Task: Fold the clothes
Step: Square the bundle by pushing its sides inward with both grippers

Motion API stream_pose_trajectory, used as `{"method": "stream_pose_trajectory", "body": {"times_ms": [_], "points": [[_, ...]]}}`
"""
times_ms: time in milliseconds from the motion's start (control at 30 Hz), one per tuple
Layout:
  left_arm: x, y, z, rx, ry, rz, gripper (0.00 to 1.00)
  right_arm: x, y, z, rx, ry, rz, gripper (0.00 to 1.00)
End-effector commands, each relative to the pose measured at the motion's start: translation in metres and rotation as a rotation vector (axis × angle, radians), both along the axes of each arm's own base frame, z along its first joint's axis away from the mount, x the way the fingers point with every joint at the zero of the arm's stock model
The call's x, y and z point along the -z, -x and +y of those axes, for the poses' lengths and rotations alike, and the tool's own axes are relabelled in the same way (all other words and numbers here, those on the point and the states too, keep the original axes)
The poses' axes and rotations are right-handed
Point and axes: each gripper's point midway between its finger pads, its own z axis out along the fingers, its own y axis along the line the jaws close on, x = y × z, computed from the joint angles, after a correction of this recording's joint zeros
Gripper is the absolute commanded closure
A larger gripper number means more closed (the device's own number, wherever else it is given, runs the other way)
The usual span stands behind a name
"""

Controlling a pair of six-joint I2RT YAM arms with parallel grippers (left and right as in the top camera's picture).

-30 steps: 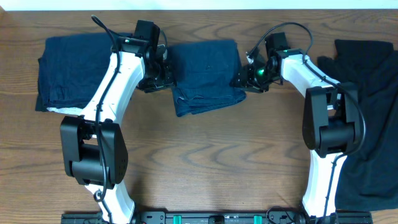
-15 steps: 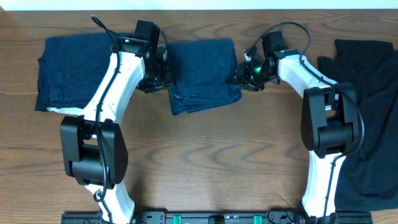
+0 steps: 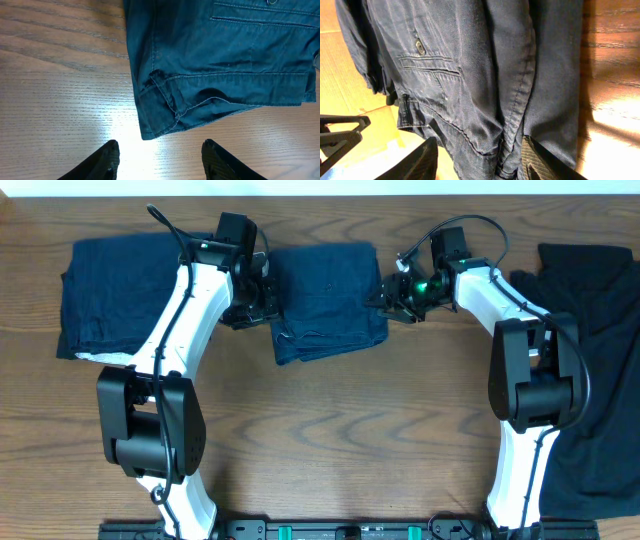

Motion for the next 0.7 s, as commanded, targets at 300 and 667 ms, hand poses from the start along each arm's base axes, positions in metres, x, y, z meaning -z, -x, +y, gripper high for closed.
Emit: {"method": "stream_pose_trajectory", "body": {"times_ms": [300, 667], "points": [[0.007, 0.003, 0.000, -0.004, 0.001, 0.025, 0.45, 0.019, 0.009, 0.019, -0.002, 0.131, 0.022, 0.41], [0.007, 0.003, 0.000, -0.004, 0.001, 0.025, 0.45, 0.030, 0.012, 0.025, 0.022, 0.235, 0.026, 0.45]]}}
